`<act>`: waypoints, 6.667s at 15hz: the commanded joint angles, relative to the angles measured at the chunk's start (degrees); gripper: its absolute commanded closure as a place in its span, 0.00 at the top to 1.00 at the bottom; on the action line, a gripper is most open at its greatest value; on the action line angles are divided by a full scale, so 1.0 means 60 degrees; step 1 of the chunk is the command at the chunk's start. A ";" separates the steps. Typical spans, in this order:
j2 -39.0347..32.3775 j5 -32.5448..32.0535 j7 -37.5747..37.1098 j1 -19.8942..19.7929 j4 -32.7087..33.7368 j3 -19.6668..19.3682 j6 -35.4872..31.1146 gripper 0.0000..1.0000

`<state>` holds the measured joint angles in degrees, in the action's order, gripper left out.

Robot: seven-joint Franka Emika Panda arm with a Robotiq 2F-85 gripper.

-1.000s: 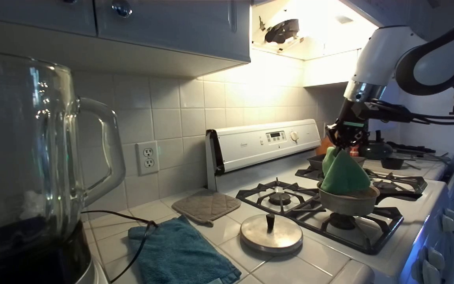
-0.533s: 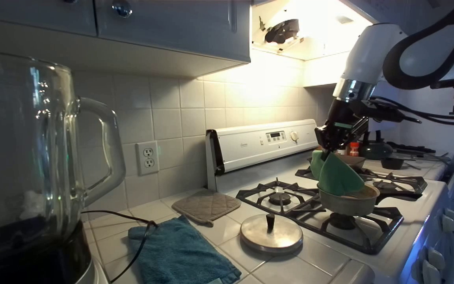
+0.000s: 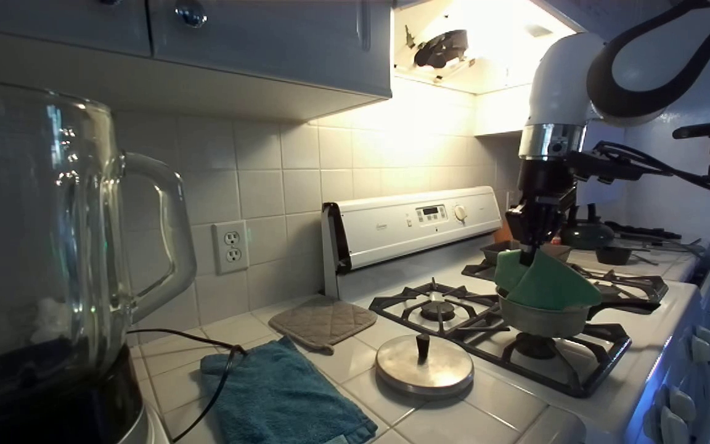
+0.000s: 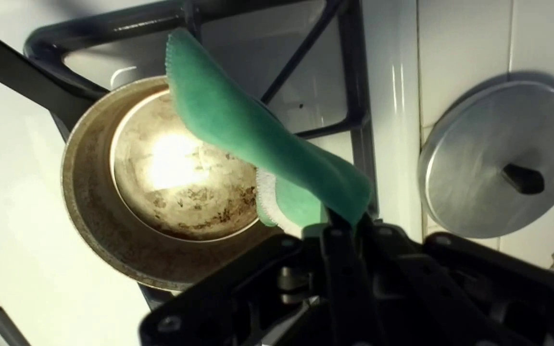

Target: Pick up the cloth and wipe the pot

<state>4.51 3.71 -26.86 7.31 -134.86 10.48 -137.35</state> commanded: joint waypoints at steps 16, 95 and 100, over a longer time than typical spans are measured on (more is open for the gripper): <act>0.0488 -0.0119 -0.0472 -0.0396 0.0138 -0.0506 0.4219 0.01; -0.6344 -0.0976 0.5326 0.3251 0.7487 0.1575 0.2590 0.40; -0.6037 -0.0952 0.5086 0.3277 0.7458 0.1515 0.2332 0.73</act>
<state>-32.27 -1.75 4.70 26.01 -91.32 20.45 -123.61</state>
